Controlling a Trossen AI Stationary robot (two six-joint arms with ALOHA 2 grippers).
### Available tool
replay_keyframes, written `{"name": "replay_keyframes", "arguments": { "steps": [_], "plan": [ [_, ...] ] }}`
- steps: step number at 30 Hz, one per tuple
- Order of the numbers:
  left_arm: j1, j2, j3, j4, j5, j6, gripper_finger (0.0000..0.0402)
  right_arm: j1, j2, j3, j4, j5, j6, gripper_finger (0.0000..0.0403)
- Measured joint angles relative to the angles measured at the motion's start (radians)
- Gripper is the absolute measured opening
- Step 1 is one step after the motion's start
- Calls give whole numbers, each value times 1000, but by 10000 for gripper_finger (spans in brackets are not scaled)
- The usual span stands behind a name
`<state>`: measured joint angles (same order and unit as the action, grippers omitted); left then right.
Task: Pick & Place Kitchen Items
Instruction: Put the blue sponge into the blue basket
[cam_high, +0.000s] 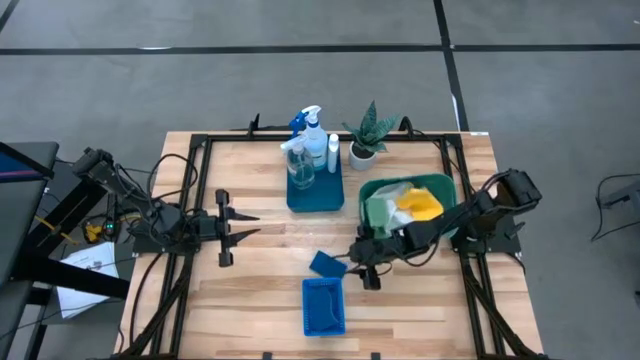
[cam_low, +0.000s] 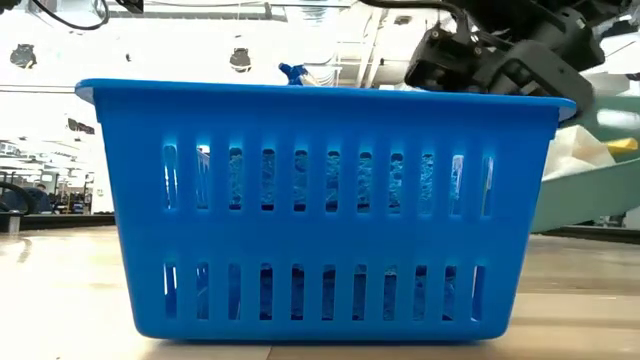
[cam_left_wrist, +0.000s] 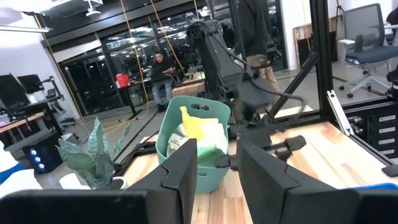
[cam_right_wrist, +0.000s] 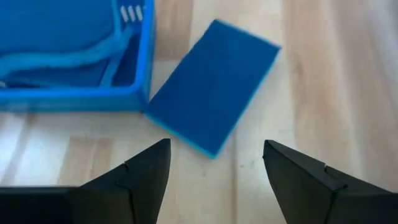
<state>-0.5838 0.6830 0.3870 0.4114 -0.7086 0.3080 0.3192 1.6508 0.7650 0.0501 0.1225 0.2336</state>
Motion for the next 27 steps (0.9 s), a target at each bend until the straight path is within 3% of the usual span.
{"name": "replay_keyframes", "arguments": {
  "steps": [9, 16, 21, 27],
  "plan": [
    [0, 0, 0, -3, 0, 0, 108, 8, -143, 0, -48, 9, 31, 249],
    [0, 0, 0, -3, 0, 0, 108, 81, -245, 0, -62, 145, 34, 249],
    [0, 0, 0, -3, 0, 0, 108, 128, -273, 0, -65, 225, 81, 249],
    [0, 0, 0, -3, 0, 0, 108, 125, -241, 0, -119, 218, 167, 249]
  ]
}}
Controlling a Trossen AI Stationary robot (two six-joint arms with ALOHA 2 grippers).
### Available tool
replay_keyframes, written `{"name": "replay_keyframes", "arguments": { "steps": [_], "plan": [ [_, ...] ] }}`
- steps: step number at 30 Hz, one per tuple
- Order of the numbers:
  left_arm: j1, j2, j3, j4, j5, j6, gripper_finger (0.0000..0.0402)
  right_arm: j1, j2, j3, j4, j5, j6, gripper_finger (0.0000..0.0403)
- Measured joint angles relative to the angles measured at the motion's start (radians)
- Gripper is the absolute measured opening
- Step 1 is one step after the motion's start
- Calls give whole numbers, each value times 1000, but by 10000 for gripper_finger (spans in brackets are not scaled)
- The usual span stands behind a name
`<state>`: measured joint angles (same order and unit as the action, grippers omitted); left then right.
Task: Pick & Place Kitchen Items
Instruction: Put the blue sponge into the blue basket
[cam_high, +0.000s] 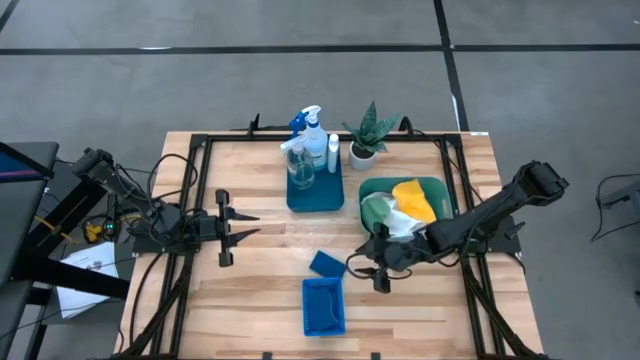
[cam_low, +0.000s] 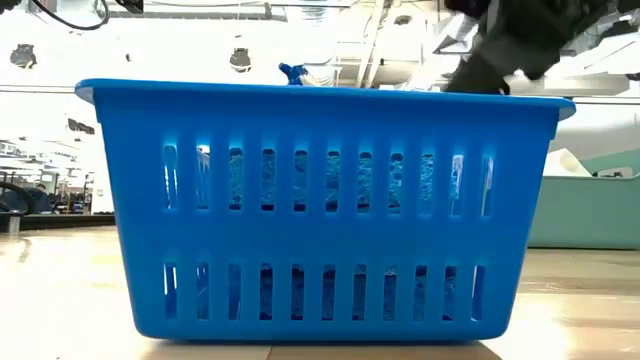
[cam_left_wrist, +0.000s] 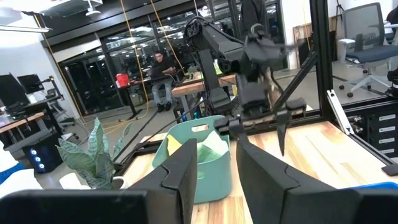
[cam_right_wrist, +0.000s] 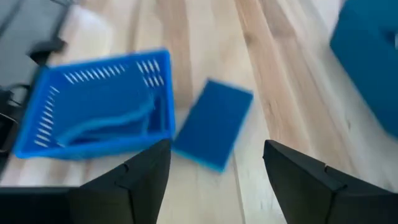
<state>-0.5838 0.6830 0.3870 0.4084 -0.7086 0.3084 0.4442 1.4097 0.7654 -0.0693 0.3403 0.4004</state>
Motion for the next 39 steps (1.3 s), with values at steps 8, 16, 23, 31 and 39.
{"name": "replay_keyframes", "arguments": {
  "steps": [8, 16, 23, 31, 39],
  "plan": [
    [0, 0, 0, 0, 0, 0, 108, -70, 19, 0, -169, 6, 98, 249],
    [0, 0, 0, 0, 0, 0, 108, -74, 19, 0, -263, 52, 146, 249],
    [0, 0, 0, 0, 0, 0, 108, -57, 17, 0, -313, 12, 182, 249],
    [0, 0, 0, 0, 0, 0, 108, -6, 16, 0, -568, -84, 439, 249],
    [0, 0, 0, 0, 0, 0, 108, 26, 16, 0, -736, -97, 635, 249]
  ]
}}
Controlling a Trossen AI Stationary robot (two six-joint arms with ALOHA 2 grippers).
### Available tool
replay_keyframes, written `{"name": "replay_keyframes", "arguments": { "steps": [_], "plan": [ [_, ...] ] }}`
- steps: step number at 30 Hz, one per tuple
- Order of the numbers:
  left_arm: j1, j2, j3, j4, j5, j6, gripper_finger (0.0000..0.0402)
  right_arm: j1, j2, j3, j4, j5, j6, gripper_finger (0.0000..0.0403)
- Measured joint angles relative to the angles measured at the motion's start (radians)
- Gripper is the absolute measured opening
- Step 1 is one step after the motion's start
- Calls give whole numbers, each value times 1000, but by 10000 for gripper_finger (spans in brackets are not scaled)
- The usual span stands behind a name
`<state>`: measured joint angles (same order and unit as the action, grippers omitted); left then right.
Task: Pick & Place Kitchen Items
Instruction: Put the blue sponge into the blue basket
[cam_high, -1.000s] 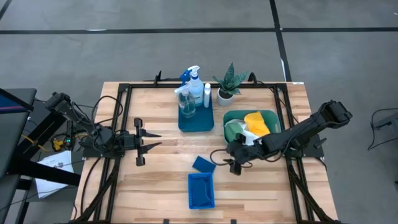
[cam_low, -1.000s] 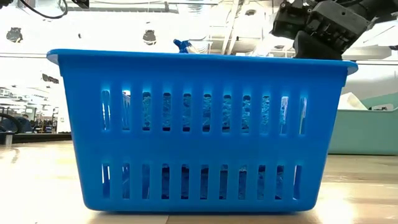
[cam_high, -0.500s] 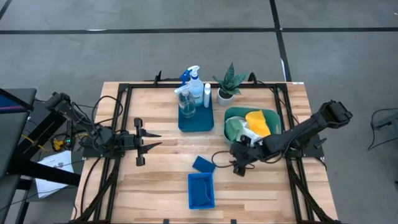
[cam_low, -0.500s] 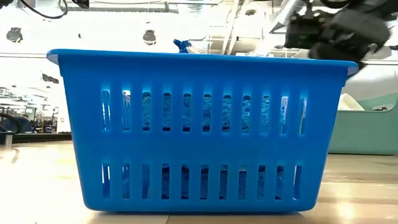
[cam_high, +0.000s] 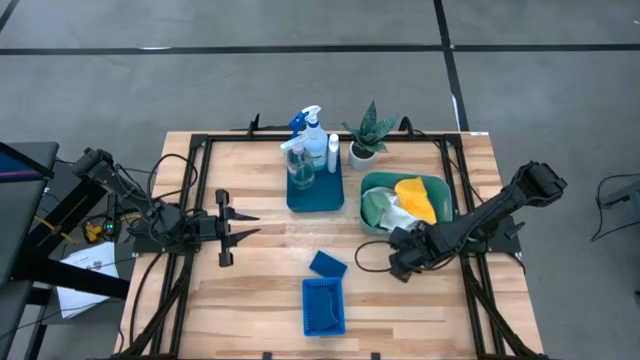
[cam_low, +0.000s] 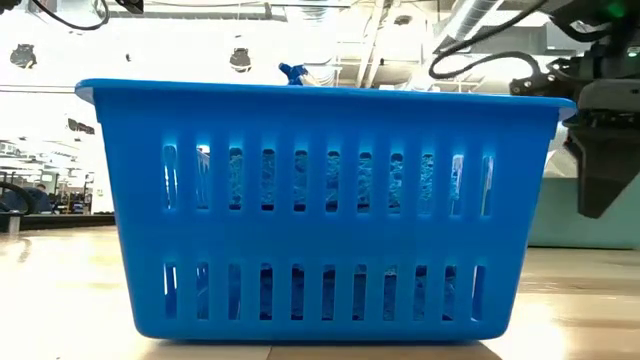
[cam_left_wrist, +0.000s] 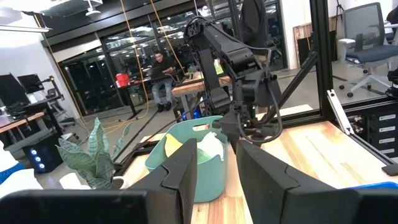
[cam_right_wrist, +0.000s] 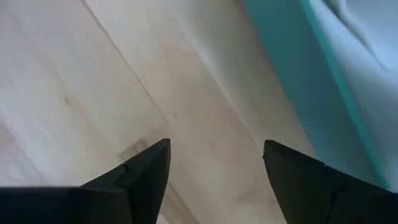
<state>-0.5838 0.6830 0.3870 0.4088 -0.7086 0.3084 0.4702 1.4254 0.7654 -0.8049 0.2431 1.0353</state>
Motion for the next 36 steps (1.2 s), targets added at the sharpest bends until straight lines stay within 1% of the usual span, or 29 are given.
{"name": "replay_keyframes", "arguments": {
  "steps": [8, 18, 22, 28, 32, 36],
  "plan": [
    [0, 0, 0, 0, 0, 0, 108, 0, 0, 0, -128, 4, 99, 249],
    [0, 0, 0, 0, 0, 0, 108, -32, 0, 0, -136, 71, 84, 249],
    [0, 0, 0, 0, 0, 0, 108, -44, 0, 0, -120, 76, 62, 249],
    [0, 0, 0, 0, 0, 0, 108, -45, 0, 0, 16, 99, -50, 249],
    [0, 0, 0, 0, 0, 0, 108, -54, 0, 0, 64, 99, -98, 249],
    [0, 0, 0, 0, 0, 0, 108, -70, 0, 0, 65, 147, -102, 249]
  ]
}}
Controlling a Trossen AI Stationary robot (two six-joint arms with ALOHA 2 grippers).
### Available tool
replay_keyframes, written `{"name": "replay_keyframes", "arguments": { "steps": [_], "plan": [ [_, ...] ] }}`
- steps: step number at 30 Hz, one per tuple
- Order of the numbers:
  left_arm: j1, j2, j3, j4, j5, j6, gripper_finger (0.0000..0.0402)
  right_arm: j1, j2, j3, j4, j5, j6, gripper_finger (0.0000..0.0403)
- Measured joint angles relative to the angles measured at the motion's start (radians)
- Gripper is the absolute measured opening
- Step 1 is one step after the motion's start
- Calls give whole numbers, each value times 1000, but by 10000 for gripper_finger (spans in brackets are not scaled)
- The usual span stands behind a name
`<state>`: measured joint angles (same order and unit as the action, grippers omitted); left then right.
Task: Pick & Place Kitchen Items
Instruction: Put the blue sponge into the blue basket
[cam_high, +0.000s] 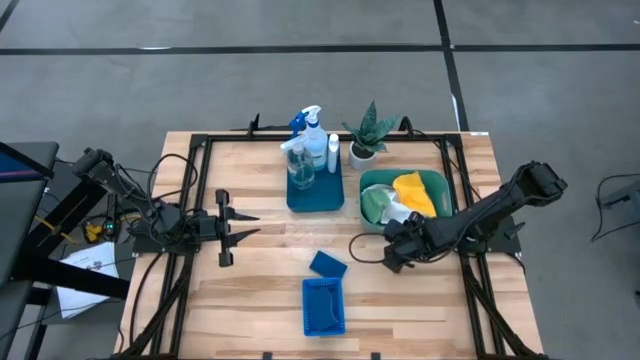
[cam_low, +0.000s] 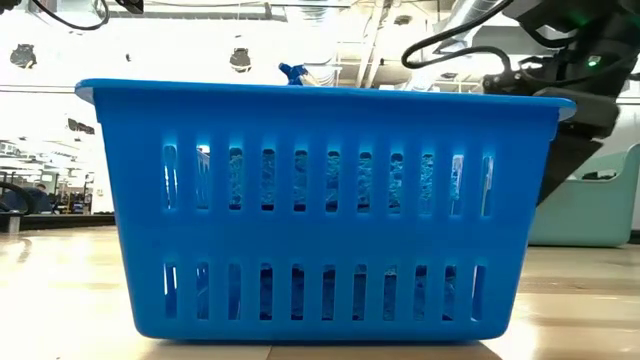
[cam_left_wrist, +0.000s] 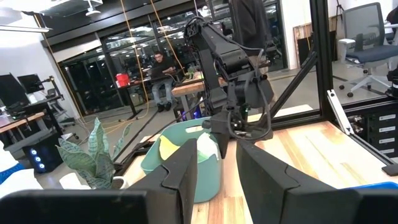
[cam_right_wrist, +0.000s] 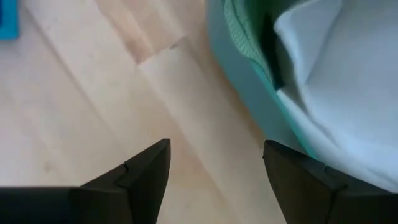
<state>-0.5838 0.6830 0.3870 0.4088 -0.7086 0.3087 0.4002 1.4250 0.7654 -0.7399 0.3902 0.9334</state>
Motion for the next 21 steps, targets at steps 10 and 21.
{"name": "replay_keyframes", "arguments": {
  "steps": [10, 21],
  "plan": [
    [0, 0, 0, 0, 0, 0, 108, -27, 0, 0, 25, 33, -25, 249],
    [0, 0, 0, 0, 0, 0, 108, 39, 0, 0, 341, -90, -243, 249]
  ]
}}
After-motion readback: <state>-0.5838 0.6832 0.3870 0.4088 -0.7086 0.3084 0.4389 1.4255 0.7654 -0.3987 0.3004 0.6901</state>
